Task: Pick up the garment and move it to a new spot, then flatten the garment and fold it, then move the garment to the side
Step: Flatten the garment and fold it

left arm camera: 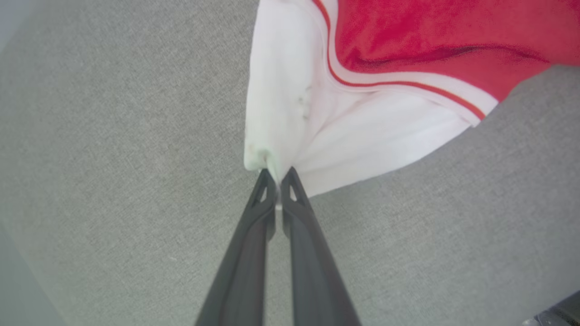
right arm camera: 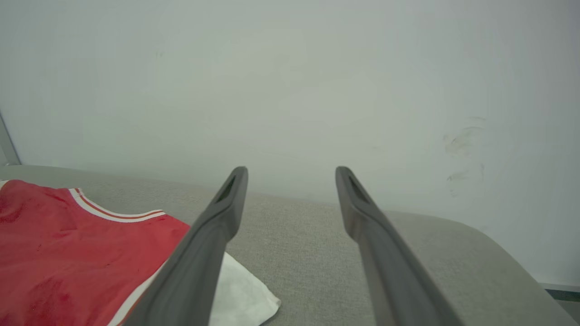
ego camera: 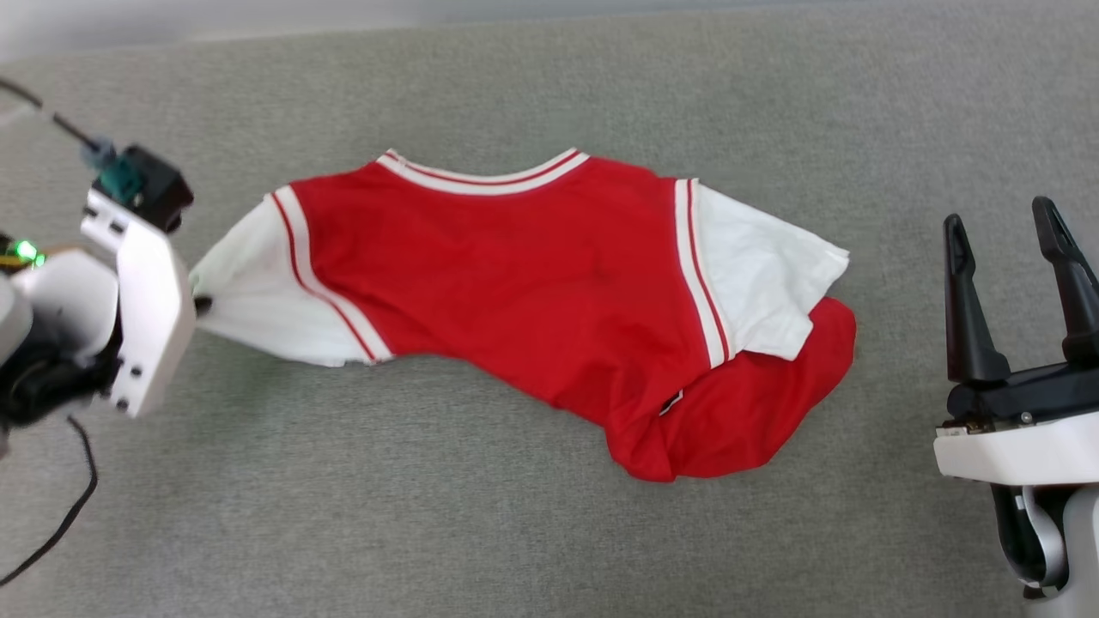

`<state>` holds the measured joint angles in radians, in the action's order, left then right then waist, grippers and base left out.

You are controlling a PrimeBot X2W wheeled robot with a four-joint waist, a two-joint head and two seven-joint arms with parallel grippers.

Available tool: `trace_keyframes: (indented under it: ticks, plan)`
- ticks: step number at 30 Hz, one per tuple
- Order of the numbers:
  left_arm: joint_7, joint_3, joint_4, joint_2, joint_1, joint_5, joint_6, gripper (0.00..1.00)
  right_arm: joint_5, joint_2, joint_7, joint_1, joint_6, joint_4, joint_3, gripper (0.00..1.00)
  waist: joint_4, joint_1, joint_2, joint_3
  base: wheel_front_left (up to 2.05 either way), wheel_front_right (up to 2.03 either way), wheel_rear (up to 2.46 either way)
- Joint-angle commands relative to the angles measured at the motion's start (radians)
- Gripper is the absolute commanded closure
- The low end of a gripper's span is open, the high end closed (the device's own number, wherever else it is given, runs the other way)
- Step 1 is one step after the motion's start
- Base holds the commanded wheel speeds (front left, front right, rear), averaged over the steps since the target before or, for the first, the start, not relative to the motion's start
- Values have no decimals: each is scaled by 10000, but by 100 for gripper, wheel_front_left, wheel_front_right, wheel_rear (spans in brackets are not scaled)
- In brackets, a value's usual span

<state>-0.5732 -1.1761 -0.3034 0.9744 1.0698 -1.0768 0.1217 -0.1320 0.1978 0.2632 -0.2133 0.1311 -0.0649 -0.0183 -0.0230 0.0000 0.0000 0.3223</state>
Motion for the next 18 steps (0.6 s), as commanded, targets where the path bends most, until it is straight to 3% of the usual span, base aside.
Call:
trace_keyframes:
  ticks: [1,6,10,18]
  plan:
    - [20,11,201,201,-203,-45,-76,100,2,-57,23,149,-7,3,-28,0,115,0,0,-139,0,0,0]
    - [78,-65,1354,1073,-1076,-557,-648,100,-34,-83,23,274,-7,-3,-41,0,169,0,0,-275,0,0,0]
    - [250,-227,1525,1305,-1777,-829,-1100,100,-75,-5,23,322,-7,10,-22,0,145,0,0,-266,0,0,0]
    - [592,-502,73,429,-2822,-1246,-1468,100,-62,120,23,139,-7,149,96,0,-26,0,0,-130,0,0,0]
